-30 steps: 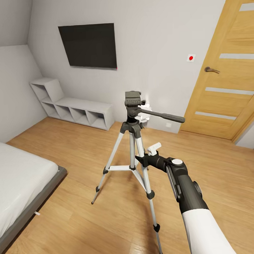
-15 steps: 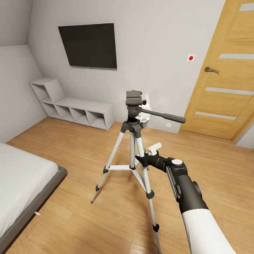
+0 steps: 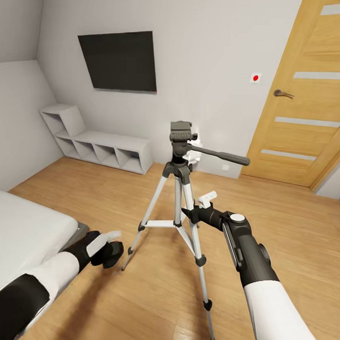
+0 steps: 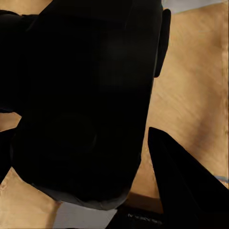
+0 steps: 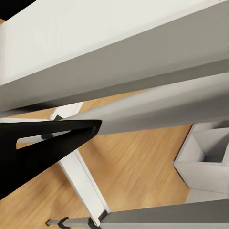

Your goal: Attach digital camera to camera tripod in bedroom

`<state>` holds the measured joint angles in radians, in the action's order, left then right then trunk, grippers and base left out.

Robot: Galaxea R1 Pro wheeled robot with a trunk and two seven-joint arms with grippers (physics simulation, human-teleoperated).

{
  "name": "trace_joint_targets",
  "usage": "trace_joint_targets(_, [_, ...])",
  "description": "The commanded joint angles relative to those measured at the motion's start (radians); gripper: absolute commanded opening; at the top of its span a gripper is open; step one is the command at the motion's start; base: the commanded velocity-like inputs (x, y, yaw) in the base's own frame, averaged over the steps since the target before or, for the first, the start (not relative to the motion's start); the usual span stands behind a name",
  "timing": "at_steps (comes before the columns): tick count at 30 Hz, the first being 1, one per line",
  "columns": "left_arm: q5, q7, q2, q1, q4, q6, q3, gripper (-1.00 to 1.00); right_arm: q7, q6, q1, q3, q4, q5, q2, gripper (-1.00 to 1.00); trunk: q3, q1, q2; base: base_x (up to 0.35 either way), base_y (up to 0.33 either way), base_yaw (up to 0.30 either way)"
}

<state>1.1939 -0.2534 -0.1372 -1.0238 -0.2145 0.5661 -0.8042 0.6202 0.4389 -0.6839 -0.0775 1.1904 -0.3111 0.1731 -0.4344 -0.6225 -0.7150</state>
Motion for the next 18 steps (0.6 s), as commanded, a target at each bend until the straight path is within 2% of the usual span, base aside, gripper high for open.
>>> trace_joint_targets(1, [0.008,-0.051,-0.001,-0.027,-0.040,0.024,-0.007,-1.00,0.007,0.004,0.003,-0.005,-0.014,-0.046,0.001,-1.00,-0.002,0.000,-0.001,0.000,0.000,0.000])
trace_joint_targets(2, [0.008,-0.099,-0.001,-0.059,-0.078,0.045,-0.006,-1.00,0.006,0.004,0.006,-0.005,-0.014,-0.047,0.001,-1.00,-0.002,0.000,-0.001,0.000,0.000,0.000])
trace_joint_targets(3, [0.011,-0.206,0.000,-0.124,-0.161,0.105,-0.002,-1.00,0.004,0.004,0.012,-0.005,-0.013,-0.050,0.001,-1.00,-0.002,0.000,-0.001,0.000,0.000,0.000])
trace_joint_targets(7, [0.017,-0.435,0.008,-0.249,-0.317,0.250,0.022,-1.00,0.003,0.004,0.023,-0.005,-0.011,-0.052,0.001,-1.00,-0.002,0.000,-0.001,0.000,0.000,0.000])
trace_joint_targets(8, [0.020,-0.537,0.015,-0.306,-0.383,0.305,0.061,-1.00,0.004,0.004,0.026,-0.005,-0.010,-0.053,0.001,-1.00,-0.002,0.000,-0.001,0.000,0.000,0.000])
trace_joint_targets(10, [0.024,-0.621,0.022,-0.358,-0.440,0.343,0.122,-1.00,0.004,0.004,0.027,-0.005,-0.010,-0.053,0.001,-1.00,-0.002,0.000,-0.001,0.000,0.000,0.000])
trace_joint_targets(12, [0.033,-0.687,0.028,-0.407,-0.485,0.368,0.200,-1.00,0.004,0.004,0.028,-0.005,-0.010,-0.054,0.001,-1.00,-0.002,0.000,-0.001,0.000,0.000,0.000])
trace_joint_targets(13, [0.046,-0.734,0.034,-0.452,-0.521,0.384,0.281,-1.00,0.004,0.004,0.029,-0.005,-0.009,-0.054,0.001,-1.00,-0.002,0.000,-0.001,0.000,0.000,0.000])
trace_joint_targets(16, [0.068,-0.778,0.048,-0.512,-0.556,0.398,0.381,-1.00,0.004,0.004,0.030,-0.005,-0.006,-0.054,0.001,-1.00,-0.002,0.000,-0.001,0.000,0.000,0.000])
trace_joint_targets(17, [0.080,-0.794,0.059,-0.546,-0.569,0.403,0.421,-1.00,0.004,0.004,0.030,-0.005,-0.004,-0.054,0.001,-1.00,-0.002,0.000,-0.001,0.000,0.000,0.000])
trace_joint_targets(18, [0.088,-0.805,0.071,-0.578,-0.578,0.407,0.447,-1.00,0.004,0.004,0.030,-0.005,-0.002,-0.054,0.001,-1.00,-0.002,0.000,-0.001,0.000,0.000,0.000])
